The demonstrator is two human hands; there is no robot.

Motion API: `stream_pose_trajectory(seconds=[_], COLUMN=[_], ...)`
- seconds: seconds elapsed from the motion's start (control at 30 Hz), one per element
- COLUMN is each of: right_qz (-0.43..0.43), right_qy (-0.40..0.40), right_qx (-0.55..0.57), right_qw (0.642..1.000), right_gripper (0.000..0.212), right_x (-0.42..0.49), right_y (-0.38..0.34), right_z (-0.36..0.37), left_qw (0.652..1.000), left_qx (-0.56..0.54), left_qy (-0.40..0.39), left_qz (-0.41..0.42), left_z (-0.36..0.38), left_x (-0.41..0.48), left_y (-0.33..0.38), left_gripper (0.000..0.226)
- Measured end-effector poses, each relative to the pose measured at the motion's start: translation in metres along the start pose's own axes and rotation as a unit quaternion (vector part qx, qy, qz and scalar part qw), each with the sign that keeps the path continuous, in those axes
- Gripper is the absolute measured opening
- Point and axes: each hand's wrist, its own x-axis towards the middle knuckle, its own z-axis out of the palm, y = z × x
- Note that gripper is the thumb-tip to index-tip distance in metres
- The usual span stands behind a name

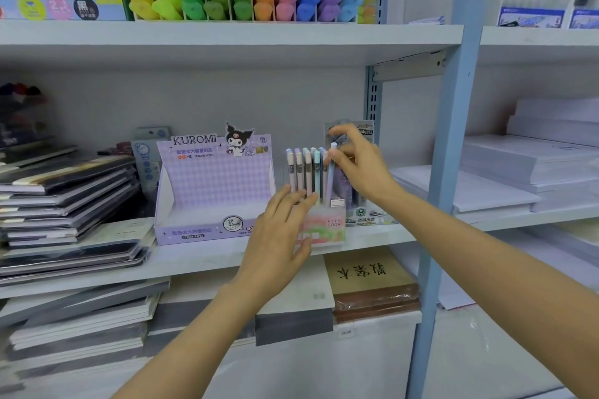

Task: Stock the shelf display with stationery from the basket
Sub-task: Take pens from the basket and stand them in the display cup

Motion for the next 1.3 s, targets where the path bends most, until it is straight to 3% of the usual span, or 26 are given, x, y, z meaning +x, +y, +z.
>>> stream_pose_trajectory(seconds=[0.17,0.3,0.4,0.5,0.6,0.73,0.83,0.93,1.1,1.2,1.3], right_qz=[0.015,0.042,0.015,-0.071,-0.107,-0.027,0.078,0.179,0.359,0.410,0.403], right_qy=[0.025,-0.006,0.034,0.094,0.027,-0.206,-0.370,-0.485,-0.488,-0.465,-0.426], right_qx=[-0.051,-0.070,-0.038,0.029,0.084,0.097,0.063,0.002,-0.045,-0.048,-0.098], right_qw=[0.998,0.997,0.999,0.993,0.990,0.973,0.923,0.856,0.794,0.783,0.804], right_gripper=[0.009,0.026,0.031,0.020,0.014,0.013,0.014,0.020,0.027,0.040,0.052], right_x=[-0.002,-0.003,-0.017,-0.051,-0.109,-0.198,-0.265,-0.331,-0.420,-0.447,-0.464], right_y=[0.009,0.010,0.001,-0.017,-0.022,0.004,0.051,0.104,0.163,0.180,0.186], right_z=[0.012,0.013,0.011,0.012,0.031,0.090,0.141,0.180,0.218,0.233,0.249], left_qw=[1.000,1.000,1.000,0.995,0.976,0.982,0.971,0.935,0.857,0.862,0.875], left_qx=[-0.005,-0.004,-0.011,-0.029,-0.073,-0.085,-0.070,-0.072,-0.078,-0.095,-0.100], left_qy=[0.002,-0.001,0.004,0.091,0.176,0.029,-0.110,-0.241,-0.390,-0.399,-0.363], left_qz=[-0.003,-0.004,0.001,-0.015,-0.102,-0.166,-0.200,-0.249,-0.328,-0.298,-0.304], left_z=[0.000,-0.001,-0.002,0.007,0.041,0.106,0.143,0.171,0.200,0.206,0.206], left_x=[-0.001,0.000,-0.004,-0.028,-0.090,-0.200,-0.278,-0.336,-0.403,-0.419,-0.420], left_y=[0.002,0.003,0.004,0.002,-0.003,-0.009,-0.010,-0.007,-0.004,-0.003,-0.004], left_gripper=[0.062,0.062,0.066,0.062,0.045,0.031,0.037,0.045,0.058,0.056,0.052])
